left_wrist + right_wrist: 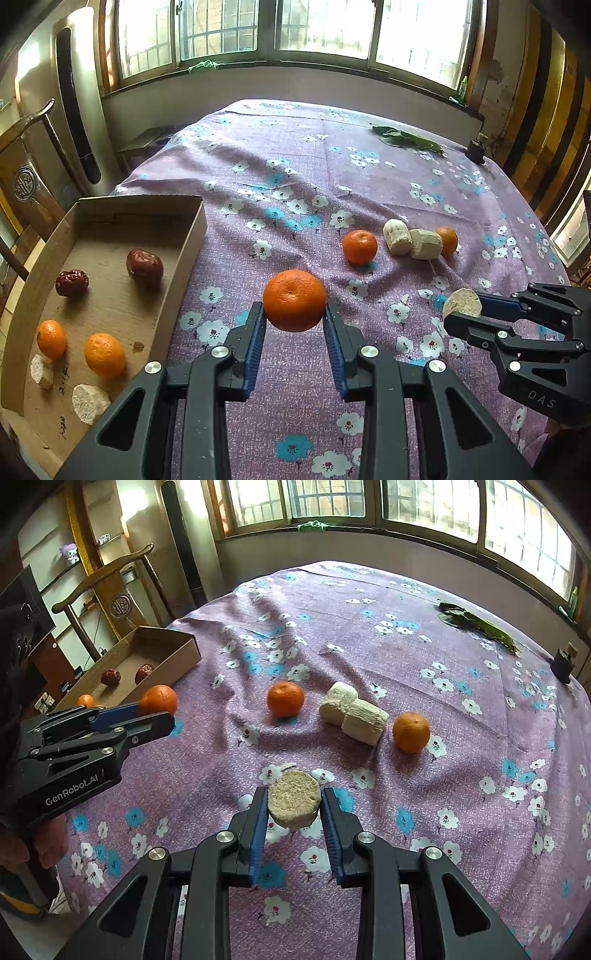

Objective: Organize fruits
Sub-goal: 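Carry the held orange and yam slice over the cardboard box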

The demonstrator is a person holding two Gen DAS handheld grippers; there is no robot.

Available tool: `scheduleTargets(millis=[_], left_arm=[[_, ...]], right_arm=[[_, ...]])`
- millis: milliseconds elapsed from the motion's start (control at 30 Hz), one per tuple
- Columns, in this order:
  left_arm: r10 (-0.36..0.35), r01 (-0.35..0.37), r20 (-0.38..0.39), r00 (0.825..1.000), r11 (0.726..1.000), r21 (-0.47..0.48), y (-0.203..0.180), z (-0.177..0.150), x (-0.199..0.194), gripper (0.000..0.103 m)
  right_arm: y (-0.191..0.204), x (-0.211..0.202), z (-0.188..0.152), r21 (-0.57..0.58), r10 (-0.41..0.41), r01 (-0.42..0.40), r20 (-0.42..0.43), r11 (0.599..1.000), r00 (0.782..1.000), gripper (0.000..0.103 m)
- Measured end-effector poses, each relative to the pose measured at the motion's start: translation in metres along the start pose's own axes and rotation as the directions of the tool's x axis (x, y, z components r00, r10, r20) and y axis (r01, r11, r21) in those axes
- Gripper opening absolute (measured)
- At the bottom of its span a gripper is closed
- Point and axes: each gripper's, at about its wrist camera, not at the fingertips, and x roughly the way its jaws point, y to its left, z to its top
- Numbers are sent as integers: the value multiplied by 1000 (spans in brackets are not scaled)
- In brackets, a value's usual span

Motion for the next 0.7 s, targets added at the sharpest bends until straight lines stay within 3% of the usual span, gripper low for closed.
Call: scheduleTargets(millis=[700], left_arm=[[26,-22,41,999,996,-90,70,-27,-50,31]], right_arm=[[89,1,13,-163,62,-60,4,985,998,31]])
